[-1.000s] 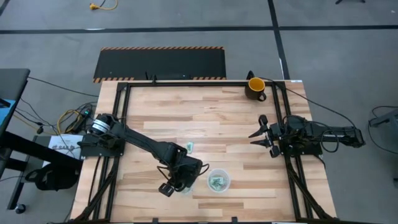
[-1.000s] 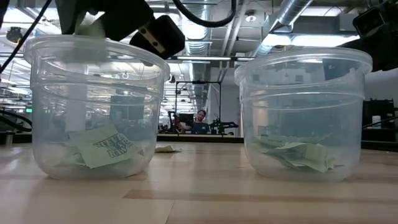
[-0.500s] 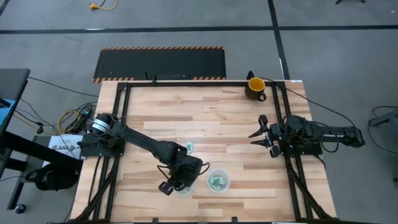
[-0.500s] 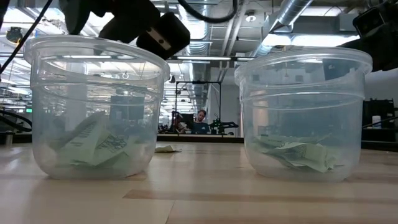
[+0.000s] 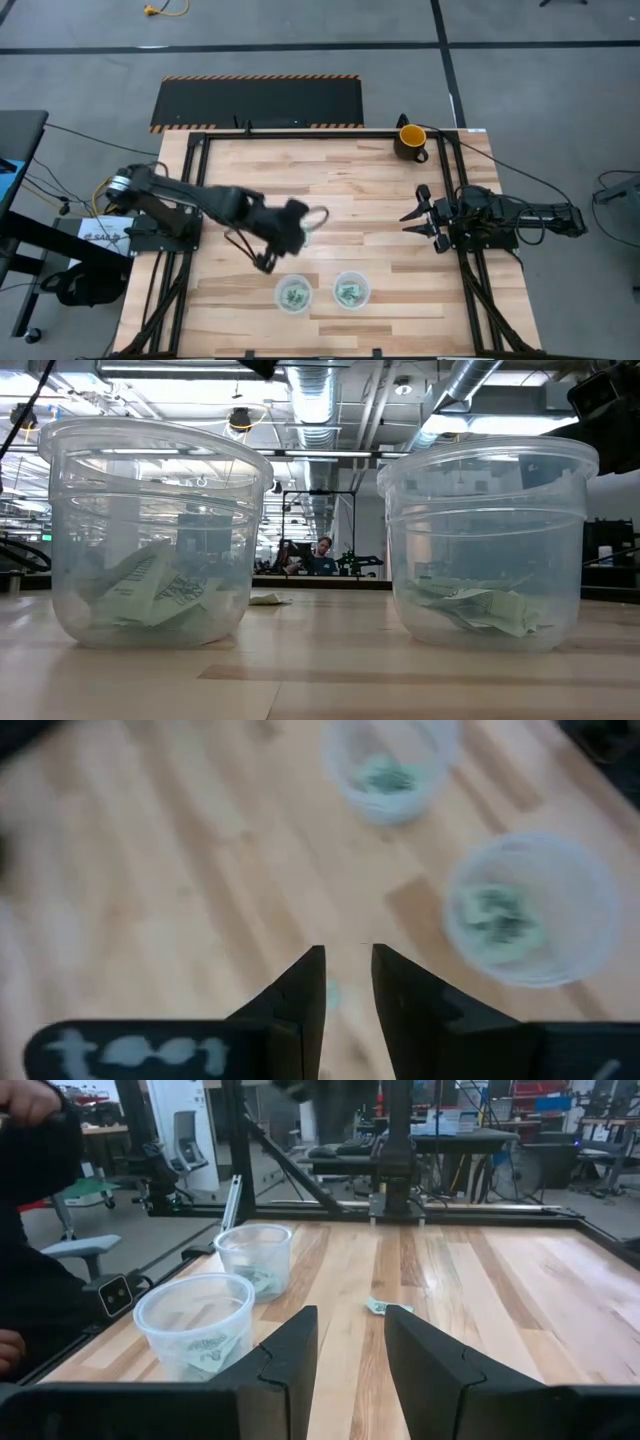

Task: Pick and place Stevia / Truvia into bins
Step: Put the white stevia pack into the left transparent basket

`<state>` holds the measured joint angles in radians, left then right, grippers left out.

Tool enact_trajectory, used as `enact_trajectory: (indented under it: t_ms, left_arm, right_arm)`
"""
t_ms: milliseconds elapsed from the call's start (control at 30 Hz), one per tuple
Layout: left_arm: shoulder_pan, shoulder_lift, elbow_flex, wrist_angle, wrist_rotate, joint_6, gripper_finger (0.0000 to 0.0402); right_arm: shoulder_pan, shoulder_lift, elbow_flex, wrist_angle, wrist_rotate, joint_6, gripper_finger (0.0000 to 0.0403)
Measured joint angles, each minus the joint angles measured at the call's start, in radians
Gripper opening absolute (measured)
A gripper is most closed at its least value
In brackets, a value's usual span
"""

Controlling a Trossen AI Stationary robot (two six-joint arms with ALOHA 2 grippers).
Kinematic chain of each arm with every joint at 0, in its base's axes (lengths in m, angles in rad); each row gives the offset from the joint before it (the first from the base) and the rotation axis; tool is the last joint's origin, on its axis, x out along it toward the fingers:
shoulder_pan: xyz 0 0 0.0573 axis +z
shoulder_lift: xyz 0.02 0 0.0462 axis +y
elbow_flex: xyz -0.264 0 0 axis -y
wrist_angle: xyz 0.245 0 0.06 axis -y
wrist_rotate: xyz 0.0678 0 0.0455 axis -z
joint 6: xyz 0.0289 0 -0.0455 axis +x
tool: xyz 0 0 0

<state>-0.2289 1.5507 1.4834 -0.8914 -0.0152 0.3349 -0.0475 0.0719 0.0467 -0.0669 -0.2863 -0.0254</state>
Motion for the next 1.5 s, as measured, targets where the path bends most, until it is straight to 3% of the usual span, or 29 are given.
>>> enact_trajectory:
  t_ms: [267, 567, 733, 967, 1267, 1500]
  left_arm:
    - [0.158, -0.082, 0.001, -0.037, -0.006, 0.043, 0.0075]
    - [0.341, -0.030, 0.001, -0.048, 0.212, 0.110, 0.0075]
    - [0.404, 0.044, 0.000, -0.043, 0.267, 0.161, 0.0075]
    - [0.433, 0.183, 0.000, -0.037, 0.361, 0.246, 0.0083]
    - [0.438, 0.286, 0.000, -0.042, 0.370, 0.288, 0.0115]
    - [0.432, 0.316, 0.001, -0.029, 0.378, 0.234, 0.0139]
  right_arm:
    - [0.000, 0.000, 0.000, 0.000, 0.000, 0.000, 0.0113]
    - [0.000, 0.000, 0.000, 0.000, 0.000, 0.000, 0.0113]
    - [0.000, -0.001, 0.000, 0.000, 0.000, 0.000, 0.0113]
    - [0.000, 0.000, 0.000, 0.000, 0.000, 0.000, 0.0113]
    - [0.000, 0.000, 0.000, 0.000, 0.000, 0.000, 0.0113]
    - [0.000, 0.000, 0.000, 0.000, 0.000, 0.000, 0.0113]
